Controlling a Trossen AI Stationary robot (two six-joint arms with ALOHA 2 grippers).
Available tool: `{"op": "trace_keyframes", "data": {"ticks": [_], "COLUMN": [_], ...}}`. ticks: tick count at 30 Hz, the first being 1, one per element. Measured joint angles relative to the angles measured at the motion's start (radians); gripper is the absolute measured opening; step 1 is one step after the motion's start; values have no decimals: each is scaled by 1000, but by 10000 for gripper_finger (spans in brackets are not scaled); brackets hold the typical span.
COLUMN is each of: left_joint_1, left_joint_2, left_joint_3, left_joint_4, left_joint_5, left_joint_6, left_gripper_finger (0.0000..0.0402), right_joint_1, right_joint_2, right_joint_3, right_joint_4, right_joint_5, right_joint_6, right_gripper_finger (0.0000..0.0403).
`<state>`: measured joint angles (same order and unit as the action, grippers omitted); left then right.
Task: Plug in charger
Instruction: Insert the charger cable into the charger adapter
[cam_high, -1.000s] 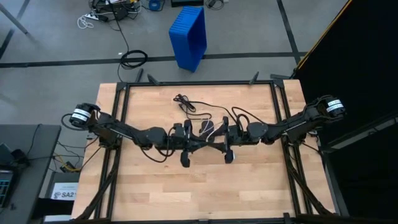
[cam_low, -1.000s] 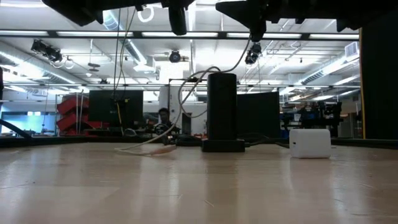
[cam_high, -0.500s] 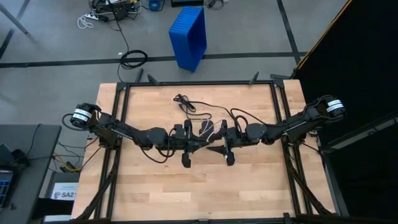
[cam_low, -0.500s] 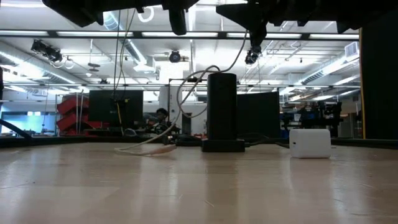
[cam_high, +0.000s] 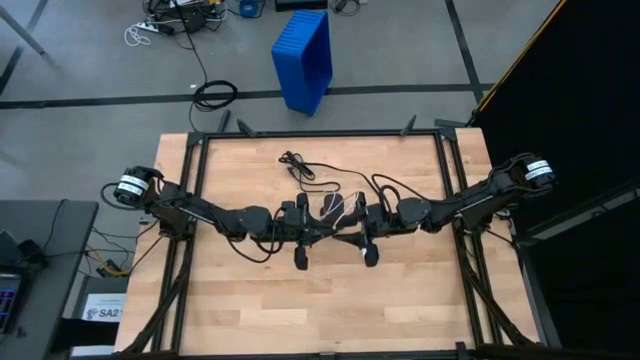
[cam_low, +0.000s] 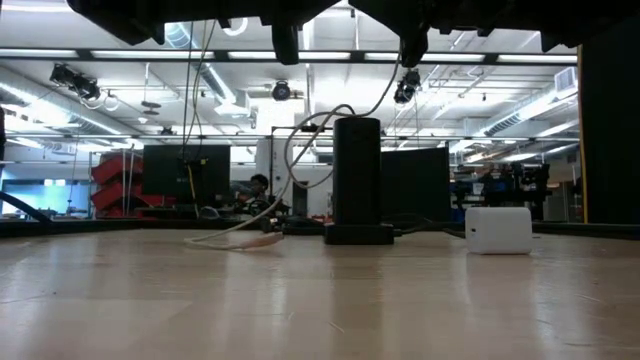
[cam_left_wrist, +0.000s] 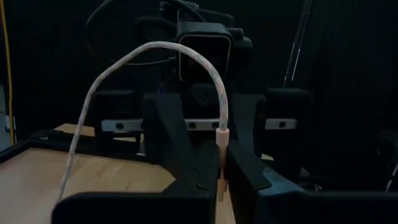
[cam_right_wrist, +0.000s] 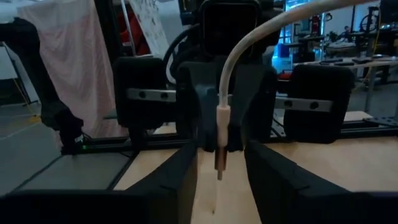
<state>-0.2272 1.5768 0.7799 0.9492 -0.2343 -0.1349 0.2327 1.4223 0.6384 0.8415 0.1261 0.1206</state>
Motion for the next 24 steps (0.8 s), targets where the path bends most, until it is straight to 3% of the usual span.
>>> {"op": "trace_keyframes", "data": {"ticks": [16, 24], "left_joint_1": [0, 0], "left_joint_2": [0, -6], "left_joint_3": [0, 0], "left_joint_4": [4, -12], "left_joint_5": [1, 21], "left_joint_6": [0, 32], "left_gripper_finger": [0, 28], "right_joint_1": [-7, -7], "right_joint_2": [0, 0], "right_joint_3": [0, 0], "right_joint_4": [-13, -44], "right_joint_5": [-51, -82], "right_joint_6": [-51, -28], "right_gripper_finger": [5, 1]}}
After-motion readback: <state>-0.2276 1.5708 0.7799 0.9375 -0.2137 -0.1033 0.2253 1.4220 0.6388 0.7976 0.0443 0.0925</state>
